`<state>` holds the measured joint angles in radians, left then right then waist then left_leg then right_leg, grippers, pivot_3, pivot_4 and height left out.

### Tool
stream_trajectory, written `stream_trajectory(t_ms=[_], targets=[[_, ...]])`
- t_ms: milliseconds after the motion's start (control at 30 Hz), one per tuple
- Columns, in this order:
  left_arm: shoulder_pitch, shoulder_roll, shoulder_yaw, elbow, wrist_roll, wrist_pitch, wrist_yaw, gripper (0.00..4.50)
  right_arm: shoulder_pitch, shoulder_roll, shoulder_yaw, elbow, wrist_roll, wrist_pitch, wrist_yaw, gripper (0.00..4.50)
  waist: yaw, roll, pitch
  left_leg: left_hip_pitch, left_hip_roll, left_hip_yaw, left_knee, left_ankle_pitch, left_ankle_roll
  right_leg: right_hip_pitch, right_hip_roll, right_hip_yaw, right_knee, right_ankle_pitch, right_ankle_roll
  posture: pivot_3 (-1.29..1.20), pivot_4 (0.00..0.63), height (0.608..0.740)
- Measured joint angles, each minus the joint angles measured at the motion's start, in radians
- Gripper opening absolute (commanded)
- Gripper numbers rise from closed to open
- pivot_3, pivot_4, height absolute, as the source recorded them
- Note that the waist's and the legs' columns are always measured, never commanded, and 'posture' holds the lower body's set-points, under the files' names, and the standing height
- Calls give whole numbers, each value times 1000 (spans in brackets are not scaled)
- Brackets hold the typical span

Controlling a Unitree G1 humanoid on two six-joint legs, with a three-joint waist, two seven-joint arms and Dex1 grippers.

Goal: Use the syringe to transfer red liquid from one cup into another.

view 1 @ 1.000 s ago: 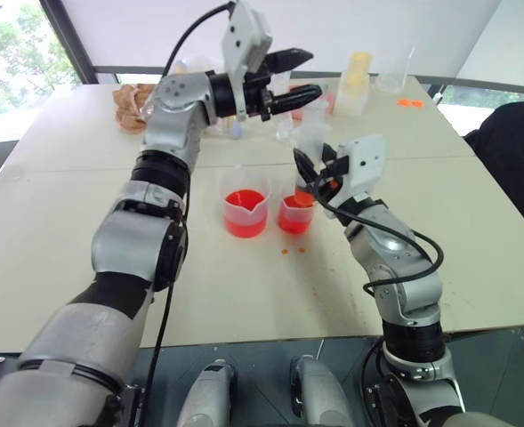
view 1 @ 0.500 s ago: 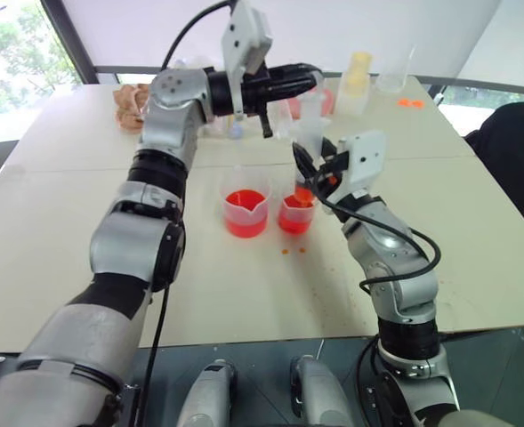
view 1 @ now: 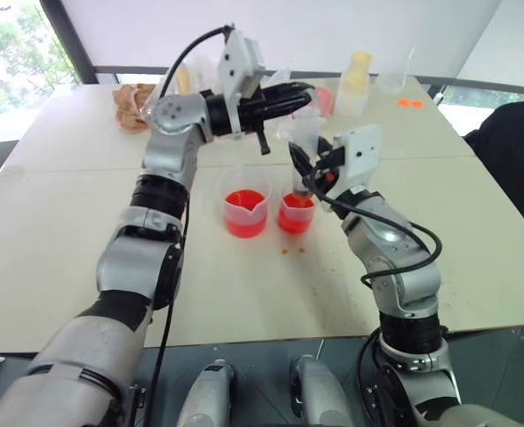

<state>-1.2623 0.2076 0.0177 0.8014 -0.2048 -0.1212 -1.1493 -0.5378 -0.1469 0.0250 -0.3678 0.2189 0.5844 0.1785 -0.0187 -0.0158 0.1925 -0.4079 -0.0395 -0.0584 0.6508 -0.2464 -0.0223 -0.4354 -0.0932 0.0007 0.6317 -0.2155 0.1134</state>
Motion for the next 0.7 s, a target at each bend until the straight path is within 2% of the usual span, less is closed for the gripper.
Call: stream_trajectory(t_ms=[333,367,400,500,633,667,700], targets=[[22,-1,-1,-42,8,16,21,71,-20,-17,0,12,4,1,1,1446,0,0,0,0,0,0,0,0,0,0,0,0,0,0,0,0,150,740],[20,-1,-1,-43,6,32,21,617,-20,-18,0,14,5,1,2,1446,1,0,0,0,0,0,0,0,0,0,0,0,0,0,0,0,150,740],[16,0,0,-43,-2,50,20,831,-21,-19,-1,15,5,1,1,1446,1,0,0,0,0,0,0,0,0,0,0,0,0,0,0,0,150,740],[6,11,13,-36,-44,127,-14,1954,-55,-21,-56,20,3,-3,-22,1446,1,0,0,0,0,0,0,0,0,0,0,0,0,0,0,0,150,740],[-8,46,40,20,-65,217,14,3688,-123,-18,-86,-34,13,-46,-25,1446,-9,1,0,1,1,-1,0,0,0,0,1,0,0,0,0,0,150,740],[-8,58,50,22,-74,240,18,4034,-133,-15,-85,-47,20,-56,-23,1446,-11,1,0,1,1,-1,-1,0,0,0,2,0,0,0,0,0,150,740],[-8,74,60,17,-90,264,15,4034,-134,-10,-85,-51,23,-62,-23,1446,-13,1,0,1,1,-2,-1,0,0,0,2,0,0,0,0,0,150,740]])
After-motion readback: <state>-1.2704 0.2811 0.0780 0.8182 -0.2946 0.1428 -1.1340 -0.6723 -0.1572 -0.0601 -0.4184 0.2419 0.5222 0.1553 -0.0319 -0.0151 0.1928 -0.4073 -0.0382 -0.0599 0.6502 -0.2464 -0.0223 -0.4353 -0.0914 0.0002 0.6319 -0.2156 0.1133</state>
